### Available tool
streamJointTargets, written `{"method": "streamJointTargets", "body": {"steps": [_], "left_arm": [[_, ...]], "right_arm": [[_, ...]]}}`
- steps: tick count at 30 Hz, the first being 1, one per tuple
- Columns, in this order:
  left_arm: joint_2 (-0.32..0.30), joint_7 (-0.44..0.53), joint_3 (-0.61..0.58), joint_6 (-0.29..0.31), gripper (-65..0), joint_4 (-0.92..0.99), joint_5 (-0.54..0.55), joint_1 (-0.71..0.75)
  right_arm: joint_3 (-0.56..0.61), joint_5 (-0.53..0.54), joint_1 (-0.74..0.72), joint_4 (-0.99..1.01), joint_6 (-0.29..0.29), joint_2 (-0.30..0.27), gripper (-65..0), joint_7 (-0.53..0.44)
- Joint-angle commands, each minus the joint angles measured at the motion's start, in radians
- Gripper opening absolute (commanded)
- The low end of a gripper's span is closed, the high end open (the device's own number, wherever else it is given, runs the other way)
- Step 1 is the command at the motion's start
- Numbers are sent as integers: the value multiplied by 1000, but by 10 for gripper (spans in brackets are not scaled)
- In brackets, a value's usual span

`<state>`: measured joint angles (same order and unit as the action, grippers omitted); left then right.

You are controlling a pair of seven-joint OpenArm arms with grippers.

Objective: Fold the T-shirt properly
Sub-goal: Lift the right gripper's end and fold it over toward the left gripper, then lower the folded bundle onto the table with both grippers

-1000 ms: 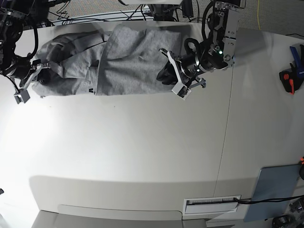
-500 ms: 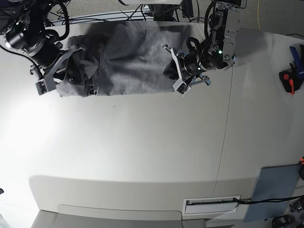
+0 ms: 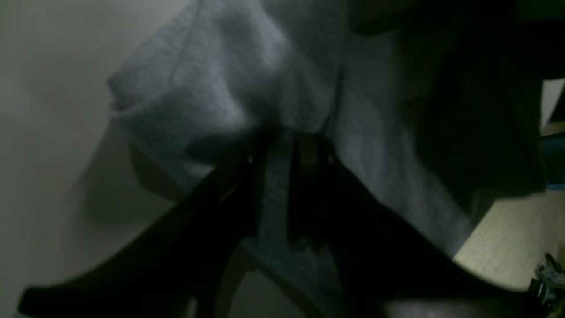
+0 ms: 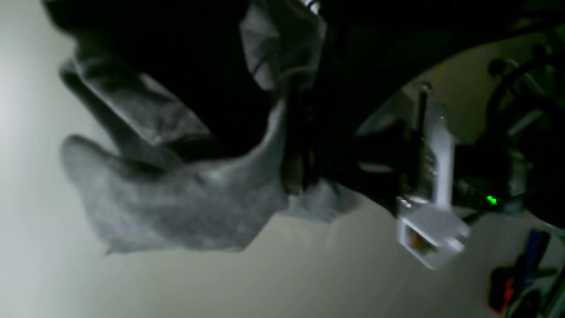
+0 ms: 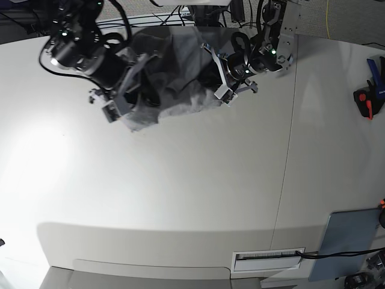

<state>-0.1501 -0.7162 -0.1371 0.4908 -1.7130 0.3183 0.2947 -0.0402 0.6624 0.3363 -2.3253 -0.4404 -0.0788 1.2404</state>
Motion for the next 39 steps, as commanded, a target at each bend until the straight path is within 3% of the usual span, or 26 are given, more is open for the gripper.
{"method": "streamJointTargets", "body": {"steps": [1,8,12,31,35,39], "left_arm": [[1,-7,-12,4,-520,-5,-5,2],[32,44,-100,-3,-520,-5,-35,-24],[55,43,-110,-63,-520,-5,-47,-51],[49,-39,-106,-46,-520,-108,-55,-68],[49,-40,-43,-71,-520,-109,-86,-68],[50,-40,98,-113,-520,-110,-82,-68]], "right_arm": [[28,4,-9,-17,5,8,-650,-47],[197,-126,-15,-16,31,49,-650,-89],[242,-140,-15,-16,42,51,-650,-90],[249,-87,-1,-16,44,15,-650,-36],[249,-76,-1,-16,44,15,-650,-32],[249,-76,4,-16,43,15,-650,-27]]}}
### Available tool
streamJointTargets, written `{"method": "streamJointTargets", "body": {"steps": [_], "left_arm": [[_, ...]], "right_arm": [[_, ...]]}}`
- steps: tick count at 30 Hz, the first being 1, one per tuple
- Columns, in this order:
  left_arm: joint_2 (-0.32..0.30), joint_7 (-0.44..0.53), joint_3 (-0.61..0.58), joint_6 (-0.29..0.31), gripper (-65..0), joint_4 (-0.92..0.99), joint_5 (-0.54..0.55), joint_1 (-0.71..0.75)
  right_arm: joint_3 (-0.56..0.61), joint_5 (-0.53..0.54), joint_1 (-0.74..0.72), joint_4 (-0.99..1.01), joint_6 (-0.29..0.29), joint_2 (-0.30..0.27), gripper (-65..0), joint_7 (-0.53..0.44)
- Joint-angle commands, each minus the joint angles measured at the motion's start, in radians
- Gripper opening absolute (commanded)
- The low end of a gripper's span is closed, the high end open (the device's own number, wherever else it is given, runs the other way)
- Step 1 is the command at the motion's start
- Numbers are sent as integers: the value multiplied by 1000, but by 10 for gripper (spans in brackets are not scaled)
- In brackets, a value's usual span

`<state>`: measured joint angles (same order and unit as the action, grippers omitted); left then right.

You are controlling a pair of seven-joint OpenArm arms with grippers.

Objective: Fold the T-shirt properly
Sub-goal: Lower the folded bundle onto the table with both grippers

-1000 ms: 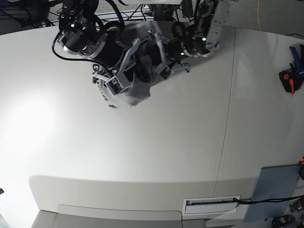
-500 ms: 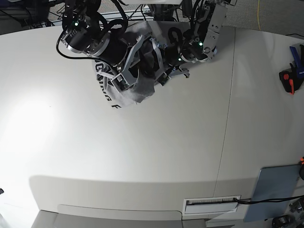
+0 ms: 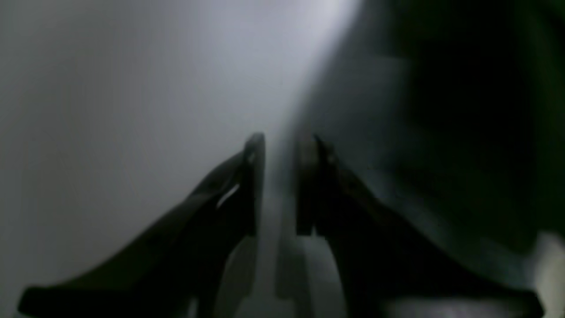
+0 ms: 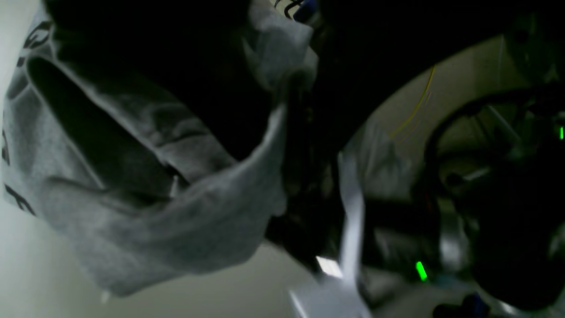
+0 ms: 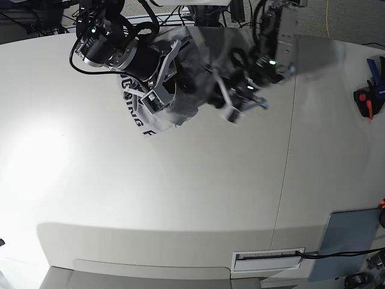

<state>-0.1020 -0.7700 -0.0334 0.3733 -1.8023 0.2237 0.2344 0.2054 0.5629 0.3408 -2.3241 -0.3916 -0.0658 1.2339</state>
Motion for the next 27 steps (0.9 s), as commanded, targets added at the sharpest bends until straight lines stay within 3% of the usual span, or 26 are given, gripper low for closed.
{"method": "streamJointTargets", "body": {"steps": [1,7,9,12,15,20,24,27], "left_arm": [[2,13,34,8,-520,-21,20,-7],[2,-29,223,142,-520,-21,214,-6],[2,-47,258,172,-520,-21,270,-8],[2,-55,287,194,-520,-21,309,-7],[2,-65,291,193,-520,-21,309,-7],[2,-72,291,194,-520,-21,309,-8],[2,-73,291,207,-520,-21,310,-7],[2,-123,291,256,-520,-21,384,-7]], "right_arm": [[3,24,5,-17,-6,2,-650,-23],[5,24,38,-17,-9,2,-650,-37],[5,28,45,-17,-46,2,-649,-35],[5,102,47,-17,-79,2,-498,-31],[5,191,47,-17,-151,2,-363,-31],[4,299,44,-18,-192,2,-360,-6],[-4,300,41,-18,-192,2,-360,2],[-48,260,39,-18,-192,2,-360,1]]}}
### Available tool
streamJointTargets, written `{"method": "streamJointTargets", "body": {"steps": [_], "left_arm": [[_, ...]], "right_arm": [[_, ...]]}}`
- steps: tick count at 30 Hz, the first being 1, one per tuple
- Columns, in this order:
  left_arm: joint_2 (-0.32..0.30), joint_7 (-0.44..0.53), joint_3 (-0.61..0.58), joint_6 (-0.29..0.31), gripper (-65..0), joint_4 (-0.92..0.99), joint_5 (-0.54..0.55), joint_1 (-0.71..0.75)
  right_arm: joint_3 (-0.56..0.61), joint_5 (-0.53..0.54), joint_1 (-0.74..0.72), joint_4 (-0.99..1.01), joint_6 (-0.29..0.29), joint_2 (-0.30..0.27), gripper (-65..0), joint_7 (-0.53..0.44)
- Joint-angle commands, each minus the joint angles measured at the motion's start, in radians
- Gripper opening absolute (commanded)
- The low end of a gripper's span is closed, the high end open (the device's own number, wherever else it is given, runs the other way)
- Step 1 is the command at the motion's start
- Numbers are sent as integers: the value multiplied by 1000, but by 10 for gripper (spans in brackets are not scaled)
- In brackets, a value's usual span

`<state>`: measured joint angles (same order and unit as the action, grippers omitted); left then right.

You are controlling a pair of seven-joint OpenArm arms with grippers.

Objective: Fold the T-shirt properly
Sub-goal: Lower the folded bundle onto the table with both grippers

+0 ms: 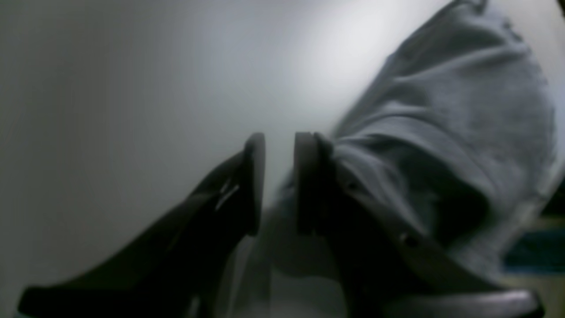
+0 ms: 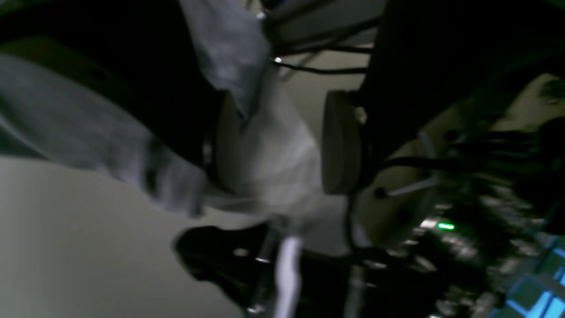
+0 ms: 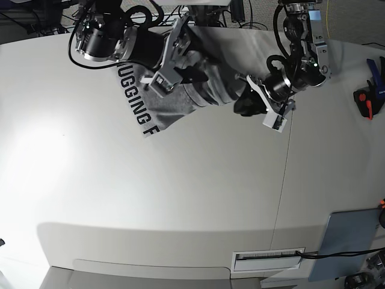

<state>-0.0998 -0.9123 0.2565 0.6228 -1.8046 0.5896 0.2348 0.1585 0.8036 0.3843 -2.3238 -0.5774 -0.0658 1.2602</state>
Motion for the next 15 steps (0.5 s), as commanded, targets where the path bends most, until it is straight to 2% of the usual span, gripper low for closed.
{"method": "streamJointTargets", "body": {"steps": [1,3,7,11,13,15], "left_arm": [[-1,-10,1,28,-520,-18,55,-7],[-1,-69,1,60,-520,-18,124,-7],[0,-117,1,60,-520,-18,190,-1],[-1,-122,1,60,-520,-18,191,16],[0,-130,1,69,-520,-18,209,34],[-1,-169,-4,75,-522,-18,275,55]], "right_arm": [[-26,-5,-7,-19,-5,2,-360,-26],[-93,-45,-19,-19,-4,2,-360,-26],[-274,-53,-52,-19,-1,-19,-360,-27],[-438,-58,-60,-18,-1,-86,-361,-39],[-480,-74,-58,-17,3,-120,-361,-51],[-488,-104,-51,-11,26,-150,-374,-87]]}}
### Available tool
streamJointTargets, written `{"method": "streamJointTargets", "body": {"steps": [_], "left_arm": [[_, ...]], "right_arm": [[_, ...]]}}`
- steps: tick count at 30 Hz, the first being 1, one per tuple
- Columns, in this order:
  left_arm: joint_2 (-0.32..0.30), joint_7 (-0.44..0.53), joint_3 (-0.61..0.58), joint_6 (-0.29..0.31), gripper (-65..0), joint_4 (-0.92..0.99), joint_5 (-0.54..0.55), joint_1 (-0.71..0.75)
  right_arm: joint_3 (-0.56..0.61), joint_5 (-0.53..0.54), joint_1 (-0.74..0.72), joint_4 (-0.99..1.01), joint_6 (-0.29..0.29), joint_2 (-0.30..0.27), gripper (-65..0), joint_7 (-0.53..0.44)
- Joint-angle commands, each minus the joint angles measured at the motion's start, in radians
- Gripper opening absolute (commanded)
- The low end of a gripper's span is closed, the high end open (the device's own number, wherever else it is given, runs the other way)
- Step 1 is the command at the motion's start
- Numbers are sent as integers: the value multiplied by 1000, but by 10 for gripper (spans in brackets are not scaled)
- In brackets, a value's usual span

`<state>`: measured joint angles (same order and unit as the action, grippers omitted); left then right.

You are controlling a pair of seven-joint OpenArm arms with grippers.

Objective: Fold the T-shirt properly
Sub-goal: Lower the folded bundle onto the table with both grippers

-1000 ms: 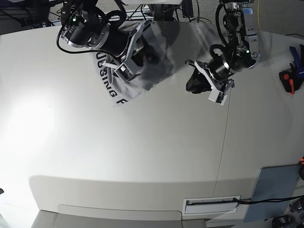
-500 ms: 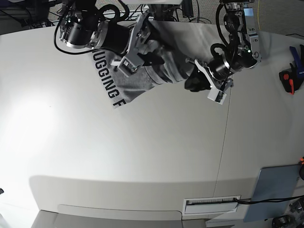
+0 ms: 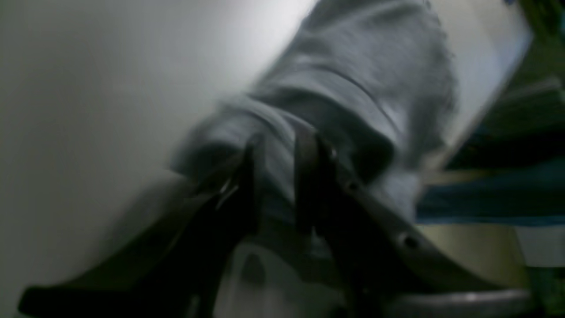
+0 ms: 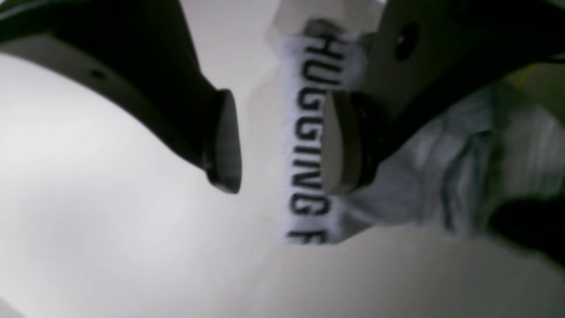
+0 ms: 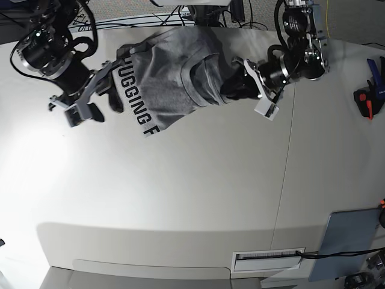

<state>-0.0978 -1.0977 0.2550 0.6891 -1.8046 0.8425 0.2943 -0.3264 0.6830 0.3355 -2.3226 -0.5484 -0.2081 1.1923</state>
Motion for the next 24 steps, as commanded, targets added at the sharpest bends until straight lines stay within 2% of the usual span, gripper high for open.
{"method": "streamJointTargets", "body": {"steps": [1,3,5,7,9,12,14,16,18,20,24], "left_arm": [[-3,-16,-15,9,-536,-18,63,5],[-3,-95,-64,9,-575,-18,114,16],[-3,-153,-131,9,-594,-18,111,22],[-3,-175,-200,9,-599,-18,77,23],[-3,-164,-258,9,-599,-17,2,22],[-3,-94,-311,9,-599,-8,-180,22],[-3,-36,-320,-16,-599,6,-314,22],[-13,9,-320,-39,-599,23,-393,21],[-31,34,-320,-55,-599,38,-425,21],[-50,42,-320,-57,-599,54,-428,21],[-69,43,-320,-57,-599,60,-428,21]], "right_arm": [[0,3,-3,1,-1,-16,-401,-38],[8,-17,-6,42,-1,-22,-485,-58],[24,-31,-9,92,-2,-22,-564,-68],[38,-29,-14,143,-2,-22,-606,-76],[44,-31,-22,180,-2,-22,-608,-76],[44,-56,-31,192,-5,-22,-609,-85],[44,-67,-39,192,-5,-22,-609,-111],[45,-67,-49,192,-5,-21,-620,-163],[61,-72,-64,193,-5,-21,-648,-198],[104,-97,-87,204,-4,-14,-650,-202],[248,-179,-142,289,-4,24,-650,-228]]}}
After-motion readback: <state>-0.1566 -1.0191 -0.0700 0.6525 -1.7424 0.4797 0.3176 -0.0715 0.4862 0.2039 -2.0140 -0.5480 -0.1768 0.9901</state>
